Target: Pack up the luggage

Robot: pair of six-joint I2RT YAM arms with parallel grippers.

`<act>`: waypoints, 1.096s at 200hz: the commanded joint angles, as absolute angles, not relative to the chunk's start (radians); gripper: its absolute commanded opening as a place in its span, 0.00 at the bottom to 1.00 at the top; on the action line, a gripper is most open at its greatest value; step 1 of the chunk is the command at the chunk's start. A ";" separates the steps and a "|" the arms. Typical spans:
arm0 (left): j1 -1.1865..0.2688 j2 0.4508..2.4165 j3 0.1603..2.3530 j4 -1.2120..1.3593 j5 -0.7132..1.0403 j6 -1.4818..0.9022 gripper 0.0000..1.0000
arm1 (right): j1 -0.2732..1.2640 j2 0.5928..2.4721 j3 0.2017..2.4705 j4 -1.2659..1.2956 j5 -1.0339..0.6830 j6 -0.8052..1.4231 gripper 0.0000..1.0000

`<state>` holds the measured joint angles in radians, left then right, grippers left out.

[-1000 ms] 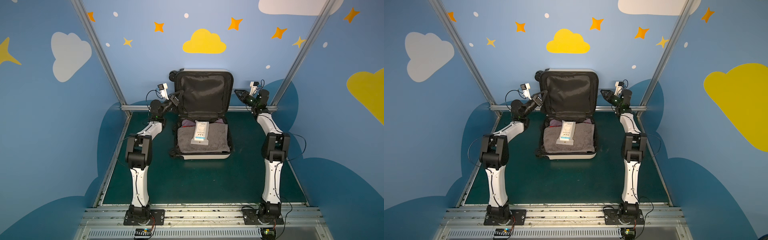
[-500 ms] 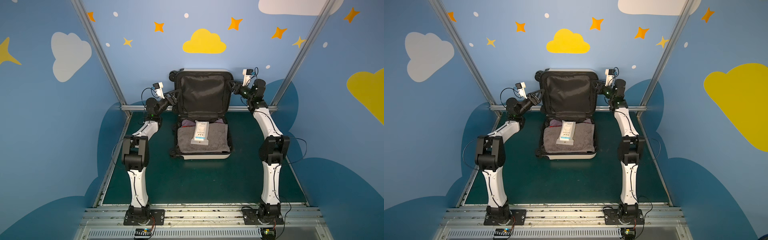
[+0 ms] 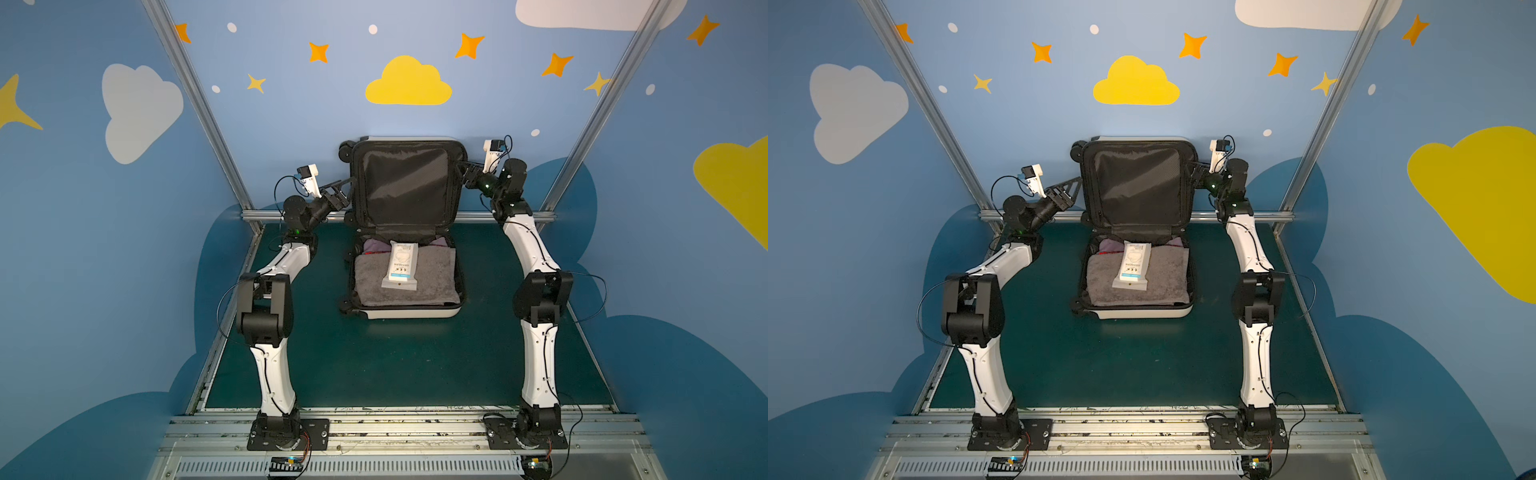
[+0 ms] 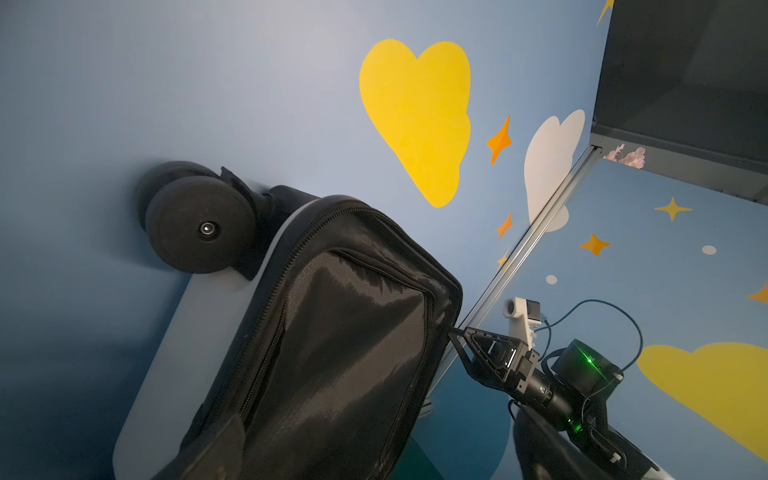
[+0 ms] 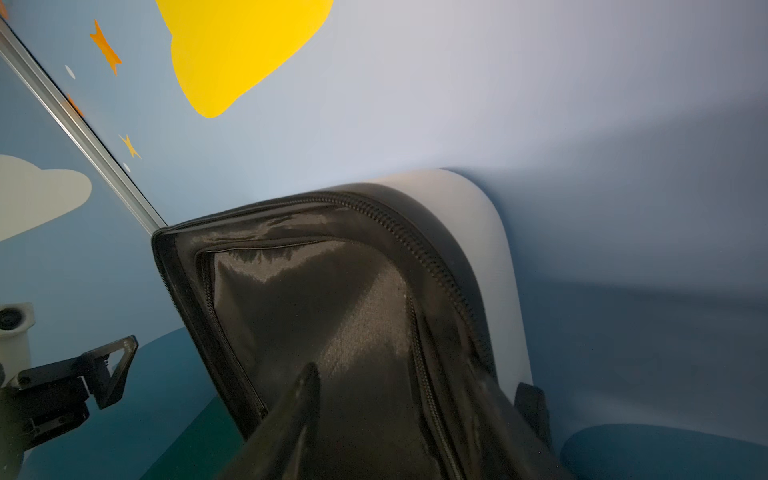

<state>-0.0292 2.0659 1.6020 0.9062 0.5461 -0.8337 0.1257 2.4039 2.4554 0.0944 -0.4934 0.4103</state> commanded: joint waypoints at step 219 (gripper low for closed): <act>-0.005 2.044 1.571 0.976 0.566 -0.867 0.99 | 0.101 2.392 2.407 0.151 -0.523 0.416 0.58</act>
<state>-0.0082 2.0659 1.5726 0.9443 0.5537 -0.8616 0.0895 2.3486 2.3543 0.1928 -0.5121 0.4294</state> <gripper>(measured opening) 0.994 0.584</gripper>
